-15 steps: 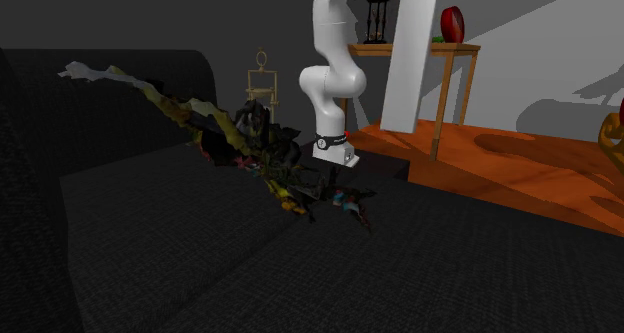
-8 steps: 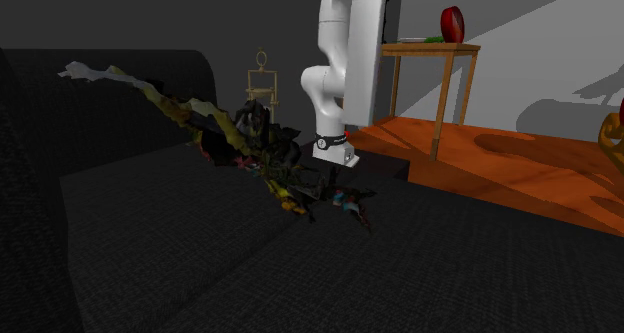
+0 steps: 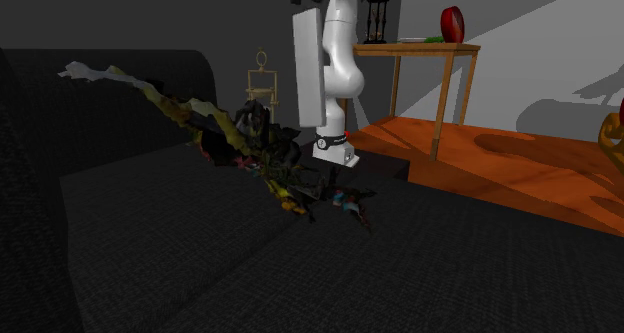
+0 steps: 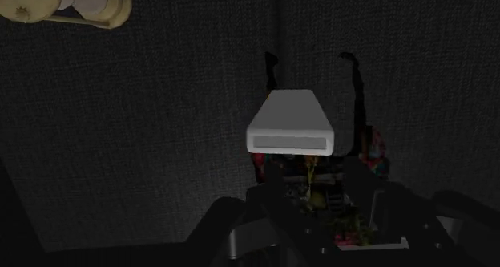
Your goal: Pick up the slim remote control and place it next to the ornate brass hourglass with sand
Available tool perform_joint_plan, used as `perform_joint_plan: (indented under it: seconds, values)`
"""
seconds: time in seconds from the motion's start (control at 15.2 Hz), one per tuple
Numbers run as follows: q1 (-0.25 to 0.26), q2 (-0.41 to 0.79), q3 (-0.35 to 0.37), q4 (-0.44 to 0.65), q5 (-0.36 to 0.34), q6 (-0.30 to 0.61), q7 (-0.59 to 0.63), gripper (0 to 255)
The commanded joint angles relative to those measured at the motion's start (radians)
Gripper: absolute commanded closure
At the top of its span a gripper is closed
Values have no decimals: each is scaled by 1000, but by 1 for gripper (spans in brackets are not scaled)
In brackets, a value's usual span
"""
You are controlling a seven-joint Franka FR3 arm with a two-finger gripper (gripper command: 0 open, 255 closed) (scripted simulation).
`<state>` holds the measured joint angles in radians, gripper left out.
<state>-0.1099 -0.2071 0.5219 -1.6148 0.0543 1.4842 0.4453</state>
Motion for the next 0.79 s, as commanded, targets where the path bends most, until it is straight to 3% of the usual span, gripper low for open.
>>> perform_joint_plan:
  seconds: [0.0,0.26,0.33,0.4,0.73]
  values:
    - [-18,-19,-38,-20,5,2,-59,255]
    - [-52,-45,-110,-53,7,9,-166,255]
    - [-45,-36,-94,-41,5,6,-140,255]
    - [-45,-36,-94,-41,5,6,-140,0]
    - [2,-203,-180,-361,106,185,-434,0]
